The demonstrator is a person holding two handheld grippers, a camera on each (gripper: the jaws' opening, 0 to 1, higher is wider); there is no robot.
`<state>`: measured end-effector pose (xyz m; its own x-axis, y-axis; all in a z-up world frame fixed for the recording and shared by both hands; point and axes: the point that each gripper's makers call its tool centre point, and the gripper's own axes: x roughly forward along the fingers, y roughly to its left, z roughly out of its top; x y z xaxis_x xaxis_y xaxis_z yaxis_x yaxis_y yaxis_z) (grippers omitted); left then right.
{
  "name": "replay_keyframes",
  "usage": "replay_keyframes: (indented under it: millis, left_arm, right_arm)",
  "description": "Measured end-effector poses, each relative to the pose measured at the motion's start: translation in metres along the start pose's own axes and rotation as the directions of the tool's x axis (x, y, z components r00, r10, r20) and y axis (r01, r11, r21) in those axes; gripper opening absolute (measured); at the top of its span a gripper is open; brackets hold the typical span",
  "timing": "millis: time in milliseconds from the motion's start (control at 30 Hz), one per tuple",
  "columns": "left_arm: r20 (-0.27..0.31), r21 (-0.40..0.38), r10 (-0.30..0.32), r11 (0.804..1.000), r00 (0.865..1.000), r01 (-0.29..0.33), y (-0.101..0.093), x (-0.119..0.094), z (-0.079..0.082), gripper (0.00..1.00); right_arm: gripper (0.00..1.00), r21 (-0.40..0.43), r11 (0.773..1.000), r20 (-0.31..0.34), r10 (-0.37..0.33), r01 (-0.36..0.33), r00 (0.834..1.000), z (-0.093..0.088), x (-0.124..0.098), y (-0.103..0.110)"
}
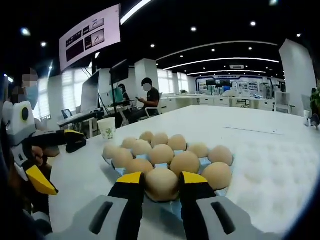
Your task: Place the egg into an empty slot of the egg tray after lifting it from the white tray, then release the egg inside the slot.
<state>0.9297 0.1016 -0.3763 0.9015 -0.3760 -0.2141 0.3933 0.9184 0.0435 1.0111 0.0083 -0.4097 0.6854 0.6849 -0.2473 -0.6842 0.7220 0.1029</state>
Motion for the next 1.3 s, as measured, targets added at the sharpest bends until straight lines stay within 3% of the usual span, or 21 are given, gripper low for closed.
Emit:
replay_keyframes:
  millis: [433,733,1100,1300]
  left_arm:
    - [-0.001,0.008,0.0,1.0,1.0,0.0,-0.001,0.001,0.002,0.99]
    - [0.009,0.007,-0.002,1.0,1.0,0.002,-0.002,0.002,0.007,1.0]
    - [0.01,0.009,-0.004,1.0,1.0,0.004,-0.006,0.003,0.007,1.0]
    - [0.013,0.011,-0.005,1.0,1.0,0.004,-0.007,0.004,0.008,1.0]
  right_arm:
    - [0.33,-0.059,0.998,0.035,-0.002,0.004,0.999,0.004,-0.001,0.001]
    - [0.49,-0.074,0.997,0.096,-0.023,0.03,0.995,0.02,-0.013,-0.007]
    - [0.82,-0.061,0.994,0.112,-0.085,0.093,0.99,0.029,-0.032,-0.035]
    - [0.89,-0.055,0.988,0.127,-0.133,0.141,0.983,0.031,-0.048,-0.053]
